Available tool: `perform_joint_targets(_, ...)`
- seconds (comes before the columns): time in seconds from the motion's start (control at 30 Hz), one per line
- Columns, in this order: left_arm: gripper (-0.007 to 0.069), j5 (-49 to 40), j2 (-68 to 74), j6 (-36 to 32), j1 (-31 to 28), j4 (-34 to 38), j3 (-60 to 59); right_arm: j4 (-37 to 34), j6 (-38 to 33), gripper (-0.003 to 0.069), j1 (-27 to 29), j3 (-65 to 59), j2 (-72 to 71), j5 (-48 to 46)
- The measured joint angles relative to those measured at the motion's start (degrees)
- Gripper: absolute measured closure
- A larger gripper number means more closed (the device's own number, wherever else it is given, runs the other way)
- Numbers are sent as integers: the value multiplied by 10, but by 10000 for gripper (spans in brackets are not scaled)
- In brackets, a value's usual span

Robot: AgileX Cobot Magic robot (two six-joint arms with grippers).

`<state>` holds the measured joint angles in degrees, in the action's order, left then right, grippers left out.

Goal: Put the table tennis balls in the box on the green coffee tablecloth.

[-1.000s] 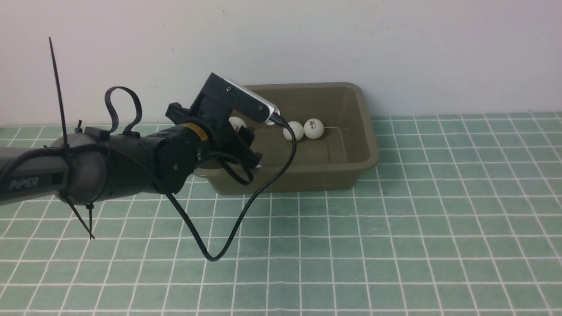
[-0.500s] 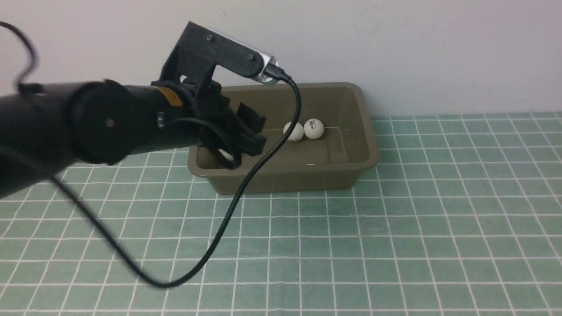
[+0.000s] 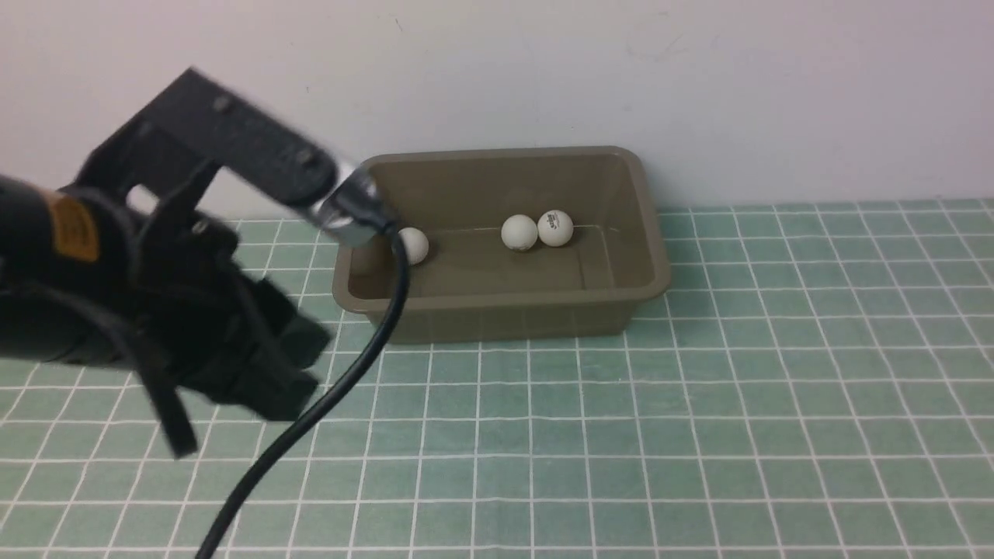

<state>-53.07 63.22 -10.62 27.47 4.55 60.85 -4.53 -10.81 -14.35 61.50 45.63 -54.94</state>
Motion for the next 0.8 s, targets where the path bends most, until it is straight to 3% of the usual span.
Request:
perform_joint_targets(0.2,439,-32,-8,93,0,-147,0,-49,-93,303,0,-14,-8,-11)
perform_joint_targets(0.37,440,5,-9,141,0,-215,0,-5,-111,303,0,-108,-62,47)
perform_joint_targets(0.53,440,62,-9,159,0,-228,-7,20,-113,303,0,-264,-185,180)
perform_joint_targets(0.8,440,83,-2,164,0,-228,-15,16,-75,303,0,-369,-313,200)
